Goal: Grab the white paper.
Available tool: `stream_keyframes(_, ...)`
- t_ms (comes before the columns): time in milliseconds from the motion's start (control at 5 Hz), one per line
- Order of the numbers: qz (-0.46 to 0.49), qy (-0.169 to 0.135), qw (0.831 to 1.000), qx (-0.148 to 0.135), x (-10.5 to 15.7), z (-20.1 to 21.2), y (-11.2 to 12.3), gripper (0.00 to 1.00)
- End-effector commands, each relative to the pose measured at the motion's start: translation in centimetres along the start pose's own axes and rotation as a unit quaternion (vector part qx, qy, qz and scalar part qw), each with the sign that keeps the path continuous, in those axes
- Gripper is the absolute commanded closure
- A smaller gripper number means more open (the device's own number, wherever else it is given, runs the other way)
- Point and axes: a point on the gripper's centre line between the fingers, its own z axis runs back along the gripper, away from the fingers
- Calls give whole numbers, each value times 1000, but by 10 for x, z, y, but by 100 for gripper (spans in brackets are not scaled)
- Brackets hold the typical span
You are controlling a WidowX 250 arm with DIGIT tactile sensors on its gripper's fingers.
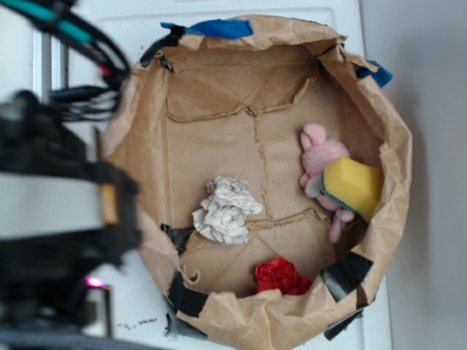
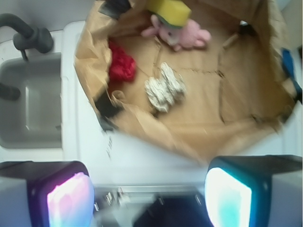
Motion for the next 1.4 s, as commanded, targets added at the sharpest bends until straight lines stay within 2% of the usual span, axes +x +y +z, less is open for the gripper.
stream_keyframes(0,18,-53,998,15,45,-45,21,0)
stream_keyframes(200,5,-54,998,34,52,-75,32,0)
stream_keyframes(400,-7,-11,999,46,50,-117,39,0)
stream_keyframes(600,-12,18,999,47,55,-146,38,0)
stream_keyframes(800,-30,47,997,61,50,-168,37,0)
stream_keyframes(1000,-24,41,998,47,44,-162,36,100)
stream_keyframes(1200,-23,23,999,43,41,-151,38,100)
